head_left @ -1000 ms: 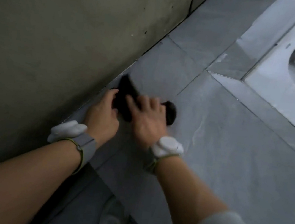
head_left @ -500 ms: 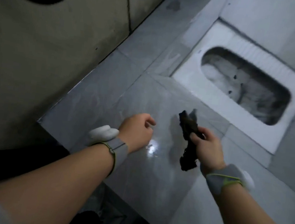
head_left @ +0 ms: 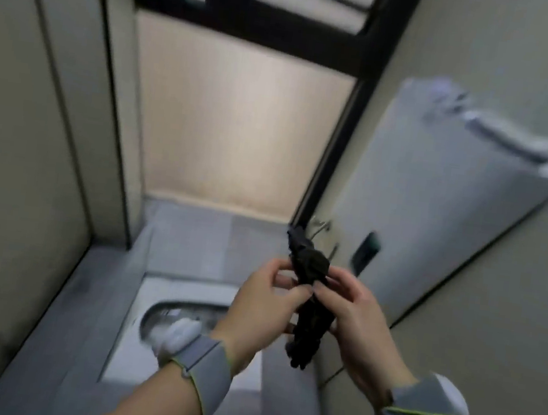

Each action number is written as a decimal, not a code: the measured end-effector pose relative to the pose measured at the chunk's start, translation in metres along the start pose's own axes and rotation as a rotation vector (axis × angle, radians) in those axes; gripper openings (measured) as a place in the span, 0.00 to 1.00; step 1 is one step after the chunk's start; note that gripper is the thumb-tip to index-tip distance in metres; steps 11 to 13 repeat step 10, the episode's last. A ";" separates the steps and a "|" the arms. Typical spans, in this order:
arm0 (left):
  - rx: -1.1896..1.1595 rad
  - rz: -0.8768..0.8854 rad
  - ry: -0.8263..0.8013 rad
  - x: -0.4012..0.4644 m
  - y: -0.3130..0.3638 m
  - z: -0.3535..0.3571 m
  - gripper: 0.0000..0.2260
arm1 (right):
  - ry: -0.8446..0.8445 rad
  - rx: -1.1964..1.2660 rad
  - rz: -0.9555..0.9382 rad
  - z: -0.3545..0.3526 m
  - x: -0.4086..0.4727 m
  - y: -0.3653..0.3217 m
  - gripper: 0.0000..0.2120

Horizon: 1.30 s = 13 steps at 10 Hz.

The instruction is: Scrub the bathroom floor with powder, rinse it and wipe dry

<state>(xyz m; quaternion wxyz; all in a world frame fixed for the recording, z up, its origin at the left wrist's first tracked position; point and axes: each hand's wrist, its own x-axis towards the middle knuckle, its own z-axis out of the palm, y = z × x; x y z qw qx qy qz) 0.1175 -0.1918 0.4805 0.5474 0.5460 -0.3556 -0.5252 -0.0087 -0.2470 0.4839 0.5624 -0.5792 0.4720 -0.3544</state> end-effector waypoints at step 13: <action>0.757 0.380 0.151 0.014 0.281 0.111 0.09 | 0.436 -0.630 -0.452 -0.190 0.044 -0.266 0.13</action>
